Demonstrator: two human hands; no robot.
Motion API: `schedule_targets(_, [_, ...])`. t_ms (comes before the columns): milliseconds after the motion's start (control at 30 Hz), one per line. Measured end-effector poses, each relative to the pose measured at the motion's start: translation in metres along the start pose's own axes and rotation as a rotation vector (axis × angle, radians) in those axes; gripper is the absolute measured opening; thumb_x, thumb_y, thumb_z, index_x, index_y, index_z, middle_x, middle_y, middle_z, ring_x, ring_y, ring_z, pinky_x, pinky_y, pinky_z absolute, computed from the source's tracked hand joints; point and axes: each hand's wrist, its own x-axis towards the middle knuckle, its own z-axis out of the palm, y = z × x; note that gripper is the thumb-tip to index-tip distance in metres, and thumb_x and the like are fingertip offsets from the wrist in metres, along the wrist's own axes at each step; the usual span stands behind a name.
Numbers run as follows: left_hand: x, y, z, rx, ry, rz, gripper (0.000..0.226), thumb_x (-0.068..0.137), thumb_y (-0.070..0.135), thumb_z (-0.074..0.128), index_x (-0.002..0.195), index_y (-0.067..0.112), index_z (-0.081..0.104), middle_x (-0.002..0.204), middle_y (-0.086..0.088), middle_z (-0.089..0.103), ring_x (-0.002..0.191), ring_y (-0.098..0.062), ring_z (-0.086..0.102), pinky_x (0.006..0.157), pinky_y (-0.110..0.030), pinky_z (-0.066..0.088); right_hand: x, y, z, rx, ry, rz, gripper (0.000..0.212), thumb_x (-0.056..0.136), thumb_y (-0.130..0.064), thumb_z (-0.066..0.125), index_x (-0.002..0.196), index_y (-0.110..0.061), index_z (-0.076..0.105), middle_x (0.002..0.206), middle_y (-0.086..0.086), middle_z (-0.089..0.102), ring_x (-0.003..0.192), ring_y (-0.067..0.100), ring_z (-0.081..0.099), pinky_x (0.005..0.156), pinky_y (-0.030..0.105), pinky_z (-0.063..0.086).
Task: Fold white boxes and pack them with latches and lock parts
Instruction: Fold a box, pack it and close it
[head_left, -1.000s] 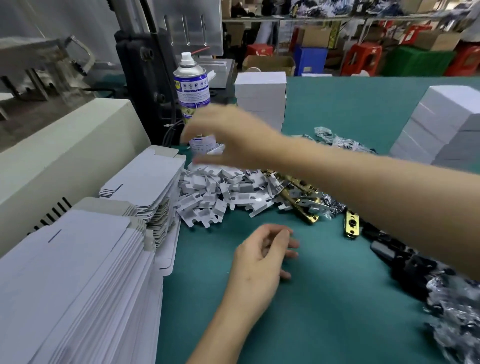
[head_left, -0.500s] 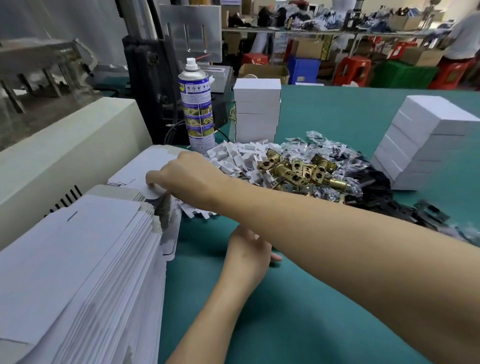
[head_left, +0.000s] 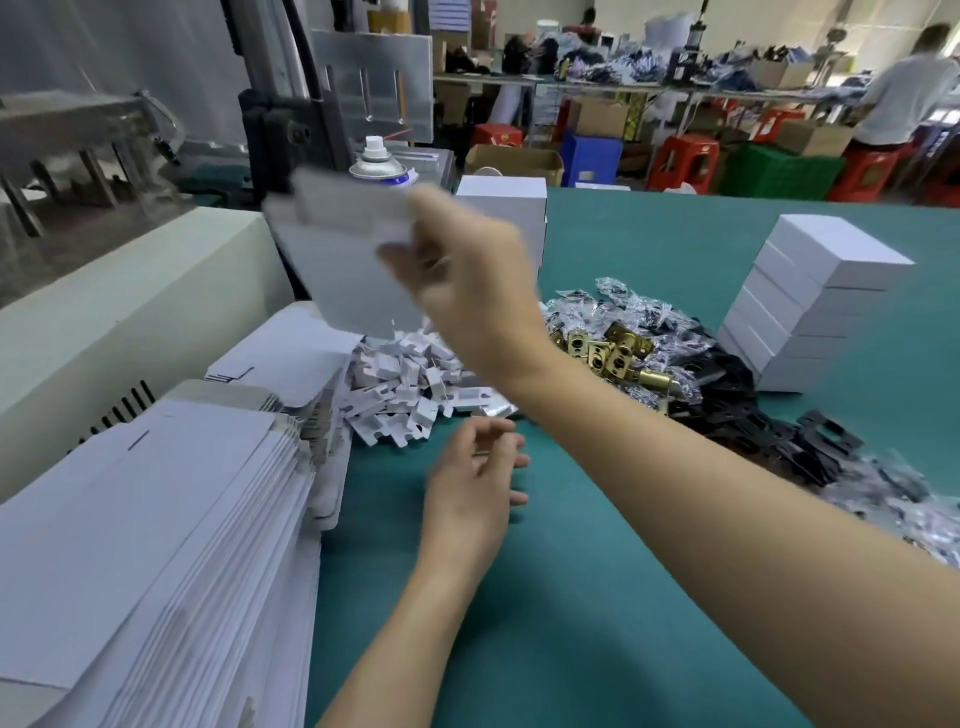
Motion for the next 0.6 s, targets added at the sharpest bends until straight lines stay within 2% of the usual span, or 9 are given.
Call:
schedule_targets(100, [0.007, -0.004, -0.007, -0.062, 0.178, -0.034, 0.025, 0.108, 0.001, 0.046, 0.102, 0.018, 0.064, 0.094, 0.005, 0.071, 0.072, -0.003, 0.066, 0.059, -0.022, 0.053, -0.025, 0.001, -0.061, 0.443, 0.128, 0.240, 0.023, 0.094, -0.007, 0.071, 0.116, -0.005, 0.064, 0.101, 0.011, 0.076, 0.094, 0.029, 0.074, 0.082, 0.050, 0.062])
schedule_targets(167, [0.008, 0.002, -0.011, -0.228, 0.186, -0.104, 0.017, 0.107, 0.003, 0.048, 0.104, 0.012, 0.062, 0.089, -0.005, 0.065, 0.075, -0.018, 0.060, 0.066, -0.033, 0.049, -0.054, 0.005, -0.093, 0.684, 0.127, 0.431, 0.034, 0.093, -0.013, 0.073, 0.123, -0.019, 0.062, 0.105, 0.010, 0.079, 0.099, 0.025, 0.076, 0.085, 0.044, 0.064])
schedule_targets(200, [0.007, 0.005, -0.011, -0.303, 0.120, -0.160, 0.013, 0.109, 0.012, 0.050, 0.104, 0.010, 0.061, 0.090, -0.008, 0.063, 0.078, -0.022, 0.059, 0.070, -0.035, 0.048, -0.071, 0.010, -0.102, 0.761, 0.110, 0.524, 0.038, 0.090, -0.017, 0.074, 0.125, -0.024, 0.061, 0.105, 0.009, 0.079, 0.099, 0.023, 0.076, 0.083, 0.039, 0.064])
schedule_targets(267, [0.002, 0.011, -0.007, -0.327, -0.101, -0.264, 0.039, 0.112, 0.039, 0.043, 0.114, 0.010, 0.068, 0.099, -0.006, 0.068, 0.086, -0.020, 0.065, 0.079, -0.034, 0.052, -0.102, 0.018, -0.105, 0.795, 0.109, 0.669, 0.045, 0.082, -0.023, 0.074, 0.125, -0.026, 0.062, 0.102, 0.007, 0.080, 0.094, 0.019, 0.077, 0.076, 0.030, 0.062])
schedule_targets(333, [-0.005, 0.016, -0.003, -0.335, -0.388, -0.304, 0.064, 0.108, 0.063, 0.028, 0.130, 0.023, 0.073, 0.117, -0.002, 0.075, 0.100, -0.015, 0.070, 0.086, -0.033, 0.056, -0.126, 0.026, -0.097, 0.770, 0.133, 0.762, 0.044, 0.080, -0.023, 0.075, 0.123, -0.024, 0.063, 0.099, 0.008, 0.080, 0.088, 0.017, 0.076, 0.069, 0.026, 0.060])
schedule_targets(367, [-0.008, 0.015, -0.001, -0.345, -0.488, -0.314, 0.071, 0.103, 0.071, 0.027, 0.131, 0.027, 0.074, 0.122, -0.003, 0.076, 0.104, -0.016, 0.072, 0.086, -0.035, 0.058, -0.136, 0.029, -0.093, 0.755, 0.140, 0.799, 0.041, 0.083, -0.022, 0.075, 0.122, -0.024, 0.062, 0.098, 0.008, 0.080, 0.085, 0.015, 0.075, 0.063, 0.025, 0.058])
schedule_targets(433, [-0.015, 0.015, 0.000, -0.354, -0.565, -0.321, 0.071, 0.089, 0.082, 0.038, 0.124, 0.034, 0.077, 0.120, -0.004, 0.078, 0.104, -0.017, 0.076, 0.081, -0.033, 0.061, -0.153, 0.035, -0.087, 0.761, 0.159, 0.854, 0.034, 0.091, -0.019, 0.073, 0.123, -0.025, 0.061, 0.099, 0.005, 0.080, 0.082, 0.013, 0.075, 0.055, 0.022, 0.053])
schedule_targets(500, [-0.020, 0.015, 0.001, -0.345, -0.582, -0.319, 0.077, 0.071, 0.088, 0.062, 0.124, 0.035, 0.078, 0.123, -0.004, 0.078, 0.108, -0.018, 0.076, 0.082, -0.032, 0.062, -0.163, 0.039, -0.083, 0.793, 0.217, 0.876, 0.033, 0.094, -0.019, 0.071, 0.124, -0.026, 0.061, 0.101, 0.003, 0.080, 0.084, 0.013, 0.076, 0.058, 0.021, 0.055])
schedule_targets(600, [-0.021, 0.013, 0.001, -0.309, -0.616, -0.347, 0.082, 0.056, 0.085, 0.081, 0.121, 0.036, 0.079, 0.127, -0.003, 0.076, 0.113, -0.018, 0.075, 0.085, -0.032, 0.061, -0.171, 0.044, -0.080, 0.798, 0.262, 0.891, 0.032, 0.093, -0.020, 0.073, 0.122, -0.029, 0.062, 0.101, 0.001, 0.079, 0.088, 0.017, 0.075, 0.058, 0.024, 0.056])
